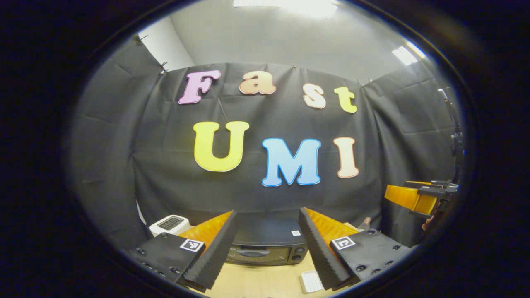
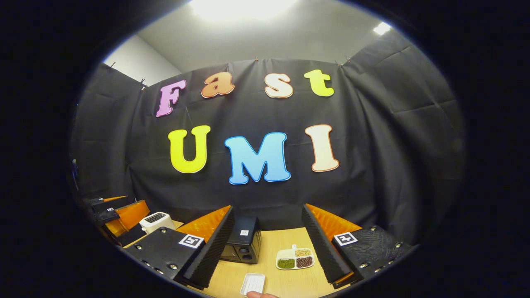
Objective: Open the electric oven with the left hand, put the food in, and close the electric oven.
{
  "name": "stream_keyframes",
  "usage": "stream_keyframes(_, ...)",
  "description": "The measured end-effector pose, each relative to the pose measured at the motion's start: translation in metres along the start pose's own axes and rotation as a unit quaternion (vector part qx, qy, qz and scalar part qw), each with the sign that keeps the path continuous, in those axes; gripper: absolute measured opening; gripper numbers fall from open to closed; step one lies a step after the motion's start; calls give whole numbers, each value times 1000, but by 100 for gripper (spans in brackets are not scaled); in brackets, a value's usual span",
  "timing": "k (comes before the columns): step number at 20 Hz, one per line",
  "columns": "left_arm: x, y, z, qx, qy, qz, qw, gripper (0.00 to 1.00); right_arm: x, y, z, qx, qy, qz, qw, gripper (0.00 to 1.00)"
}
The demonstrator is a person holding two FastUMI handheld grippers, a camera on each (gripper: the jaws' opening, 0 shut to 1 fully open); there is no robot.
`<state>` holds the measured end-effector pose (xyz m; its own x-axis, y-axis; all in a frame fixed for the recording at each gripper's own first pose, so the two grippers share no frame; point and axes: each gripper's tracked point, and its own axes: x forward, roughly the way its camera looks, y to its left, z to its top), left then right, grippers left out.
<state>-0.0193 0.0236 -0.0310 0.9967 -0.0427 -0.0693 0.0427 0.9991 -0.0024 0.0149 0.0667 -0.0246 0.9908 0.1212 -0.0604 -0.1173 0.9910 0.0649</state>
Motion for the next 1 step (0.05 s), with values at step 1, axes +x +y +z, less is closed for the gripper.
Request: stream_keyframes(1, -7, 2, 3, 2, -6, -3, 1000, 100, -5, 2, 1, -2, -1, -5, 1000, 98)
